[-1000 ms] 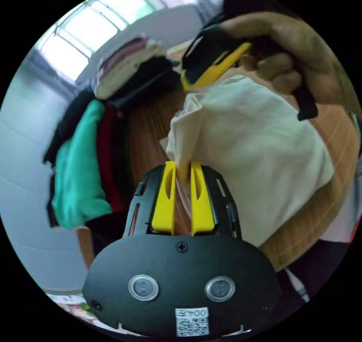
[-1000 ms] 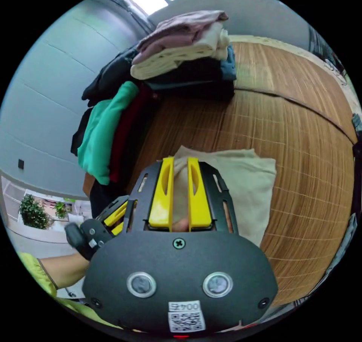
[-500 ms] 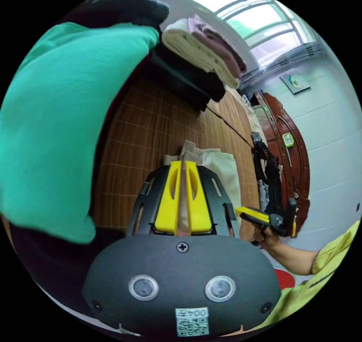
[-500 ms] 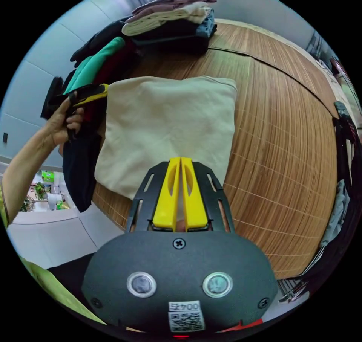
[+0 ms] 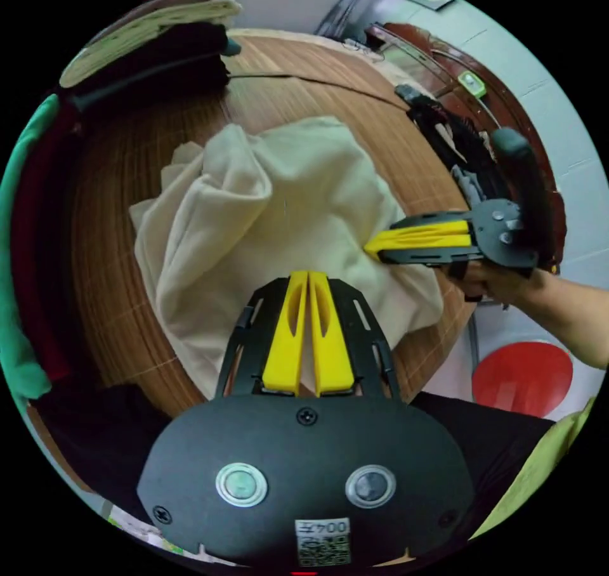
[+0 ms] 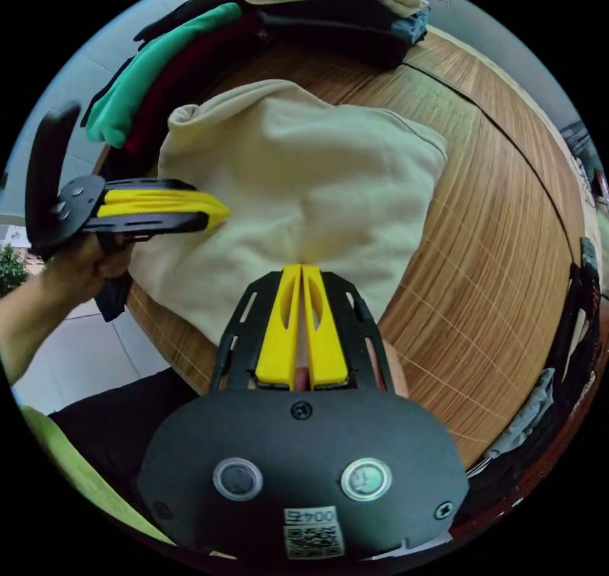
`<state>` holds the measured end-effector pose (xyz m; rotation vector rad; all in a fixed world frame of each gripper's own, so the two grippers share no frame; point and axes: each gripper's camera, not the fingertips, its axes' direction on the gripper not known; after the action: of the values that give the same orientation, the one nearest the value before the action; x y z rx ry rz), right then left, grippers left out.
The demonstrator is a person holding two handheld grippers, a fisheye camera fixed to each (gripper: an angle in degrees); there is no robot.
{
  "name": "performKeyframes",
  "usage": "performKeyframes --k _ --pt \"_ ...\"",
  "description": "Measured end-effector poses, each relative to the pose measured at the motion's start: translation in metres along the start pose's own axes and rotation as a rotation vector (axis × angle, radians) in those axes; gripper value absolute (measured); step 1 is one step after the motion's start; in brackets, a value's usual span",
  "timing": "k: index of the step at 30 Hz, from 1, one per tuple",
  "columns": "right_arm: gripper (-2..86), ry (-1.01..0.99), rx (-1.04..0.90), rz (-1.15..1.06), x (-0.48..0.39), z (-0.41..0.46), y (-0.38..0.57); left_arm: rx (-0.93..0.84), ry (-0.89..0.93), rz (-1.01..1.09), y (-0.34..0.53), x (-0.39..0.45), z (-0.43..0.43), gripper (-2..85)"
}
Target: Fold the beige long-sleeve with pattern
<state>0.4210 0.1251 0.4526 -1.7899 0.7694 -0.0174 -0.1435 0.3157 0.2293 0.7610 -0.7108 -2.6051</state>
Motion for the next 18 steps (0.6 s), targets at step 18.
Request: performKeyframes --k 18 --pt "-0.8 0.038 0.058 0.006 -0.001 0.011 0.004 0.161 -0.158 -0.056 -0.004 -0.029 -0.033 0.3"
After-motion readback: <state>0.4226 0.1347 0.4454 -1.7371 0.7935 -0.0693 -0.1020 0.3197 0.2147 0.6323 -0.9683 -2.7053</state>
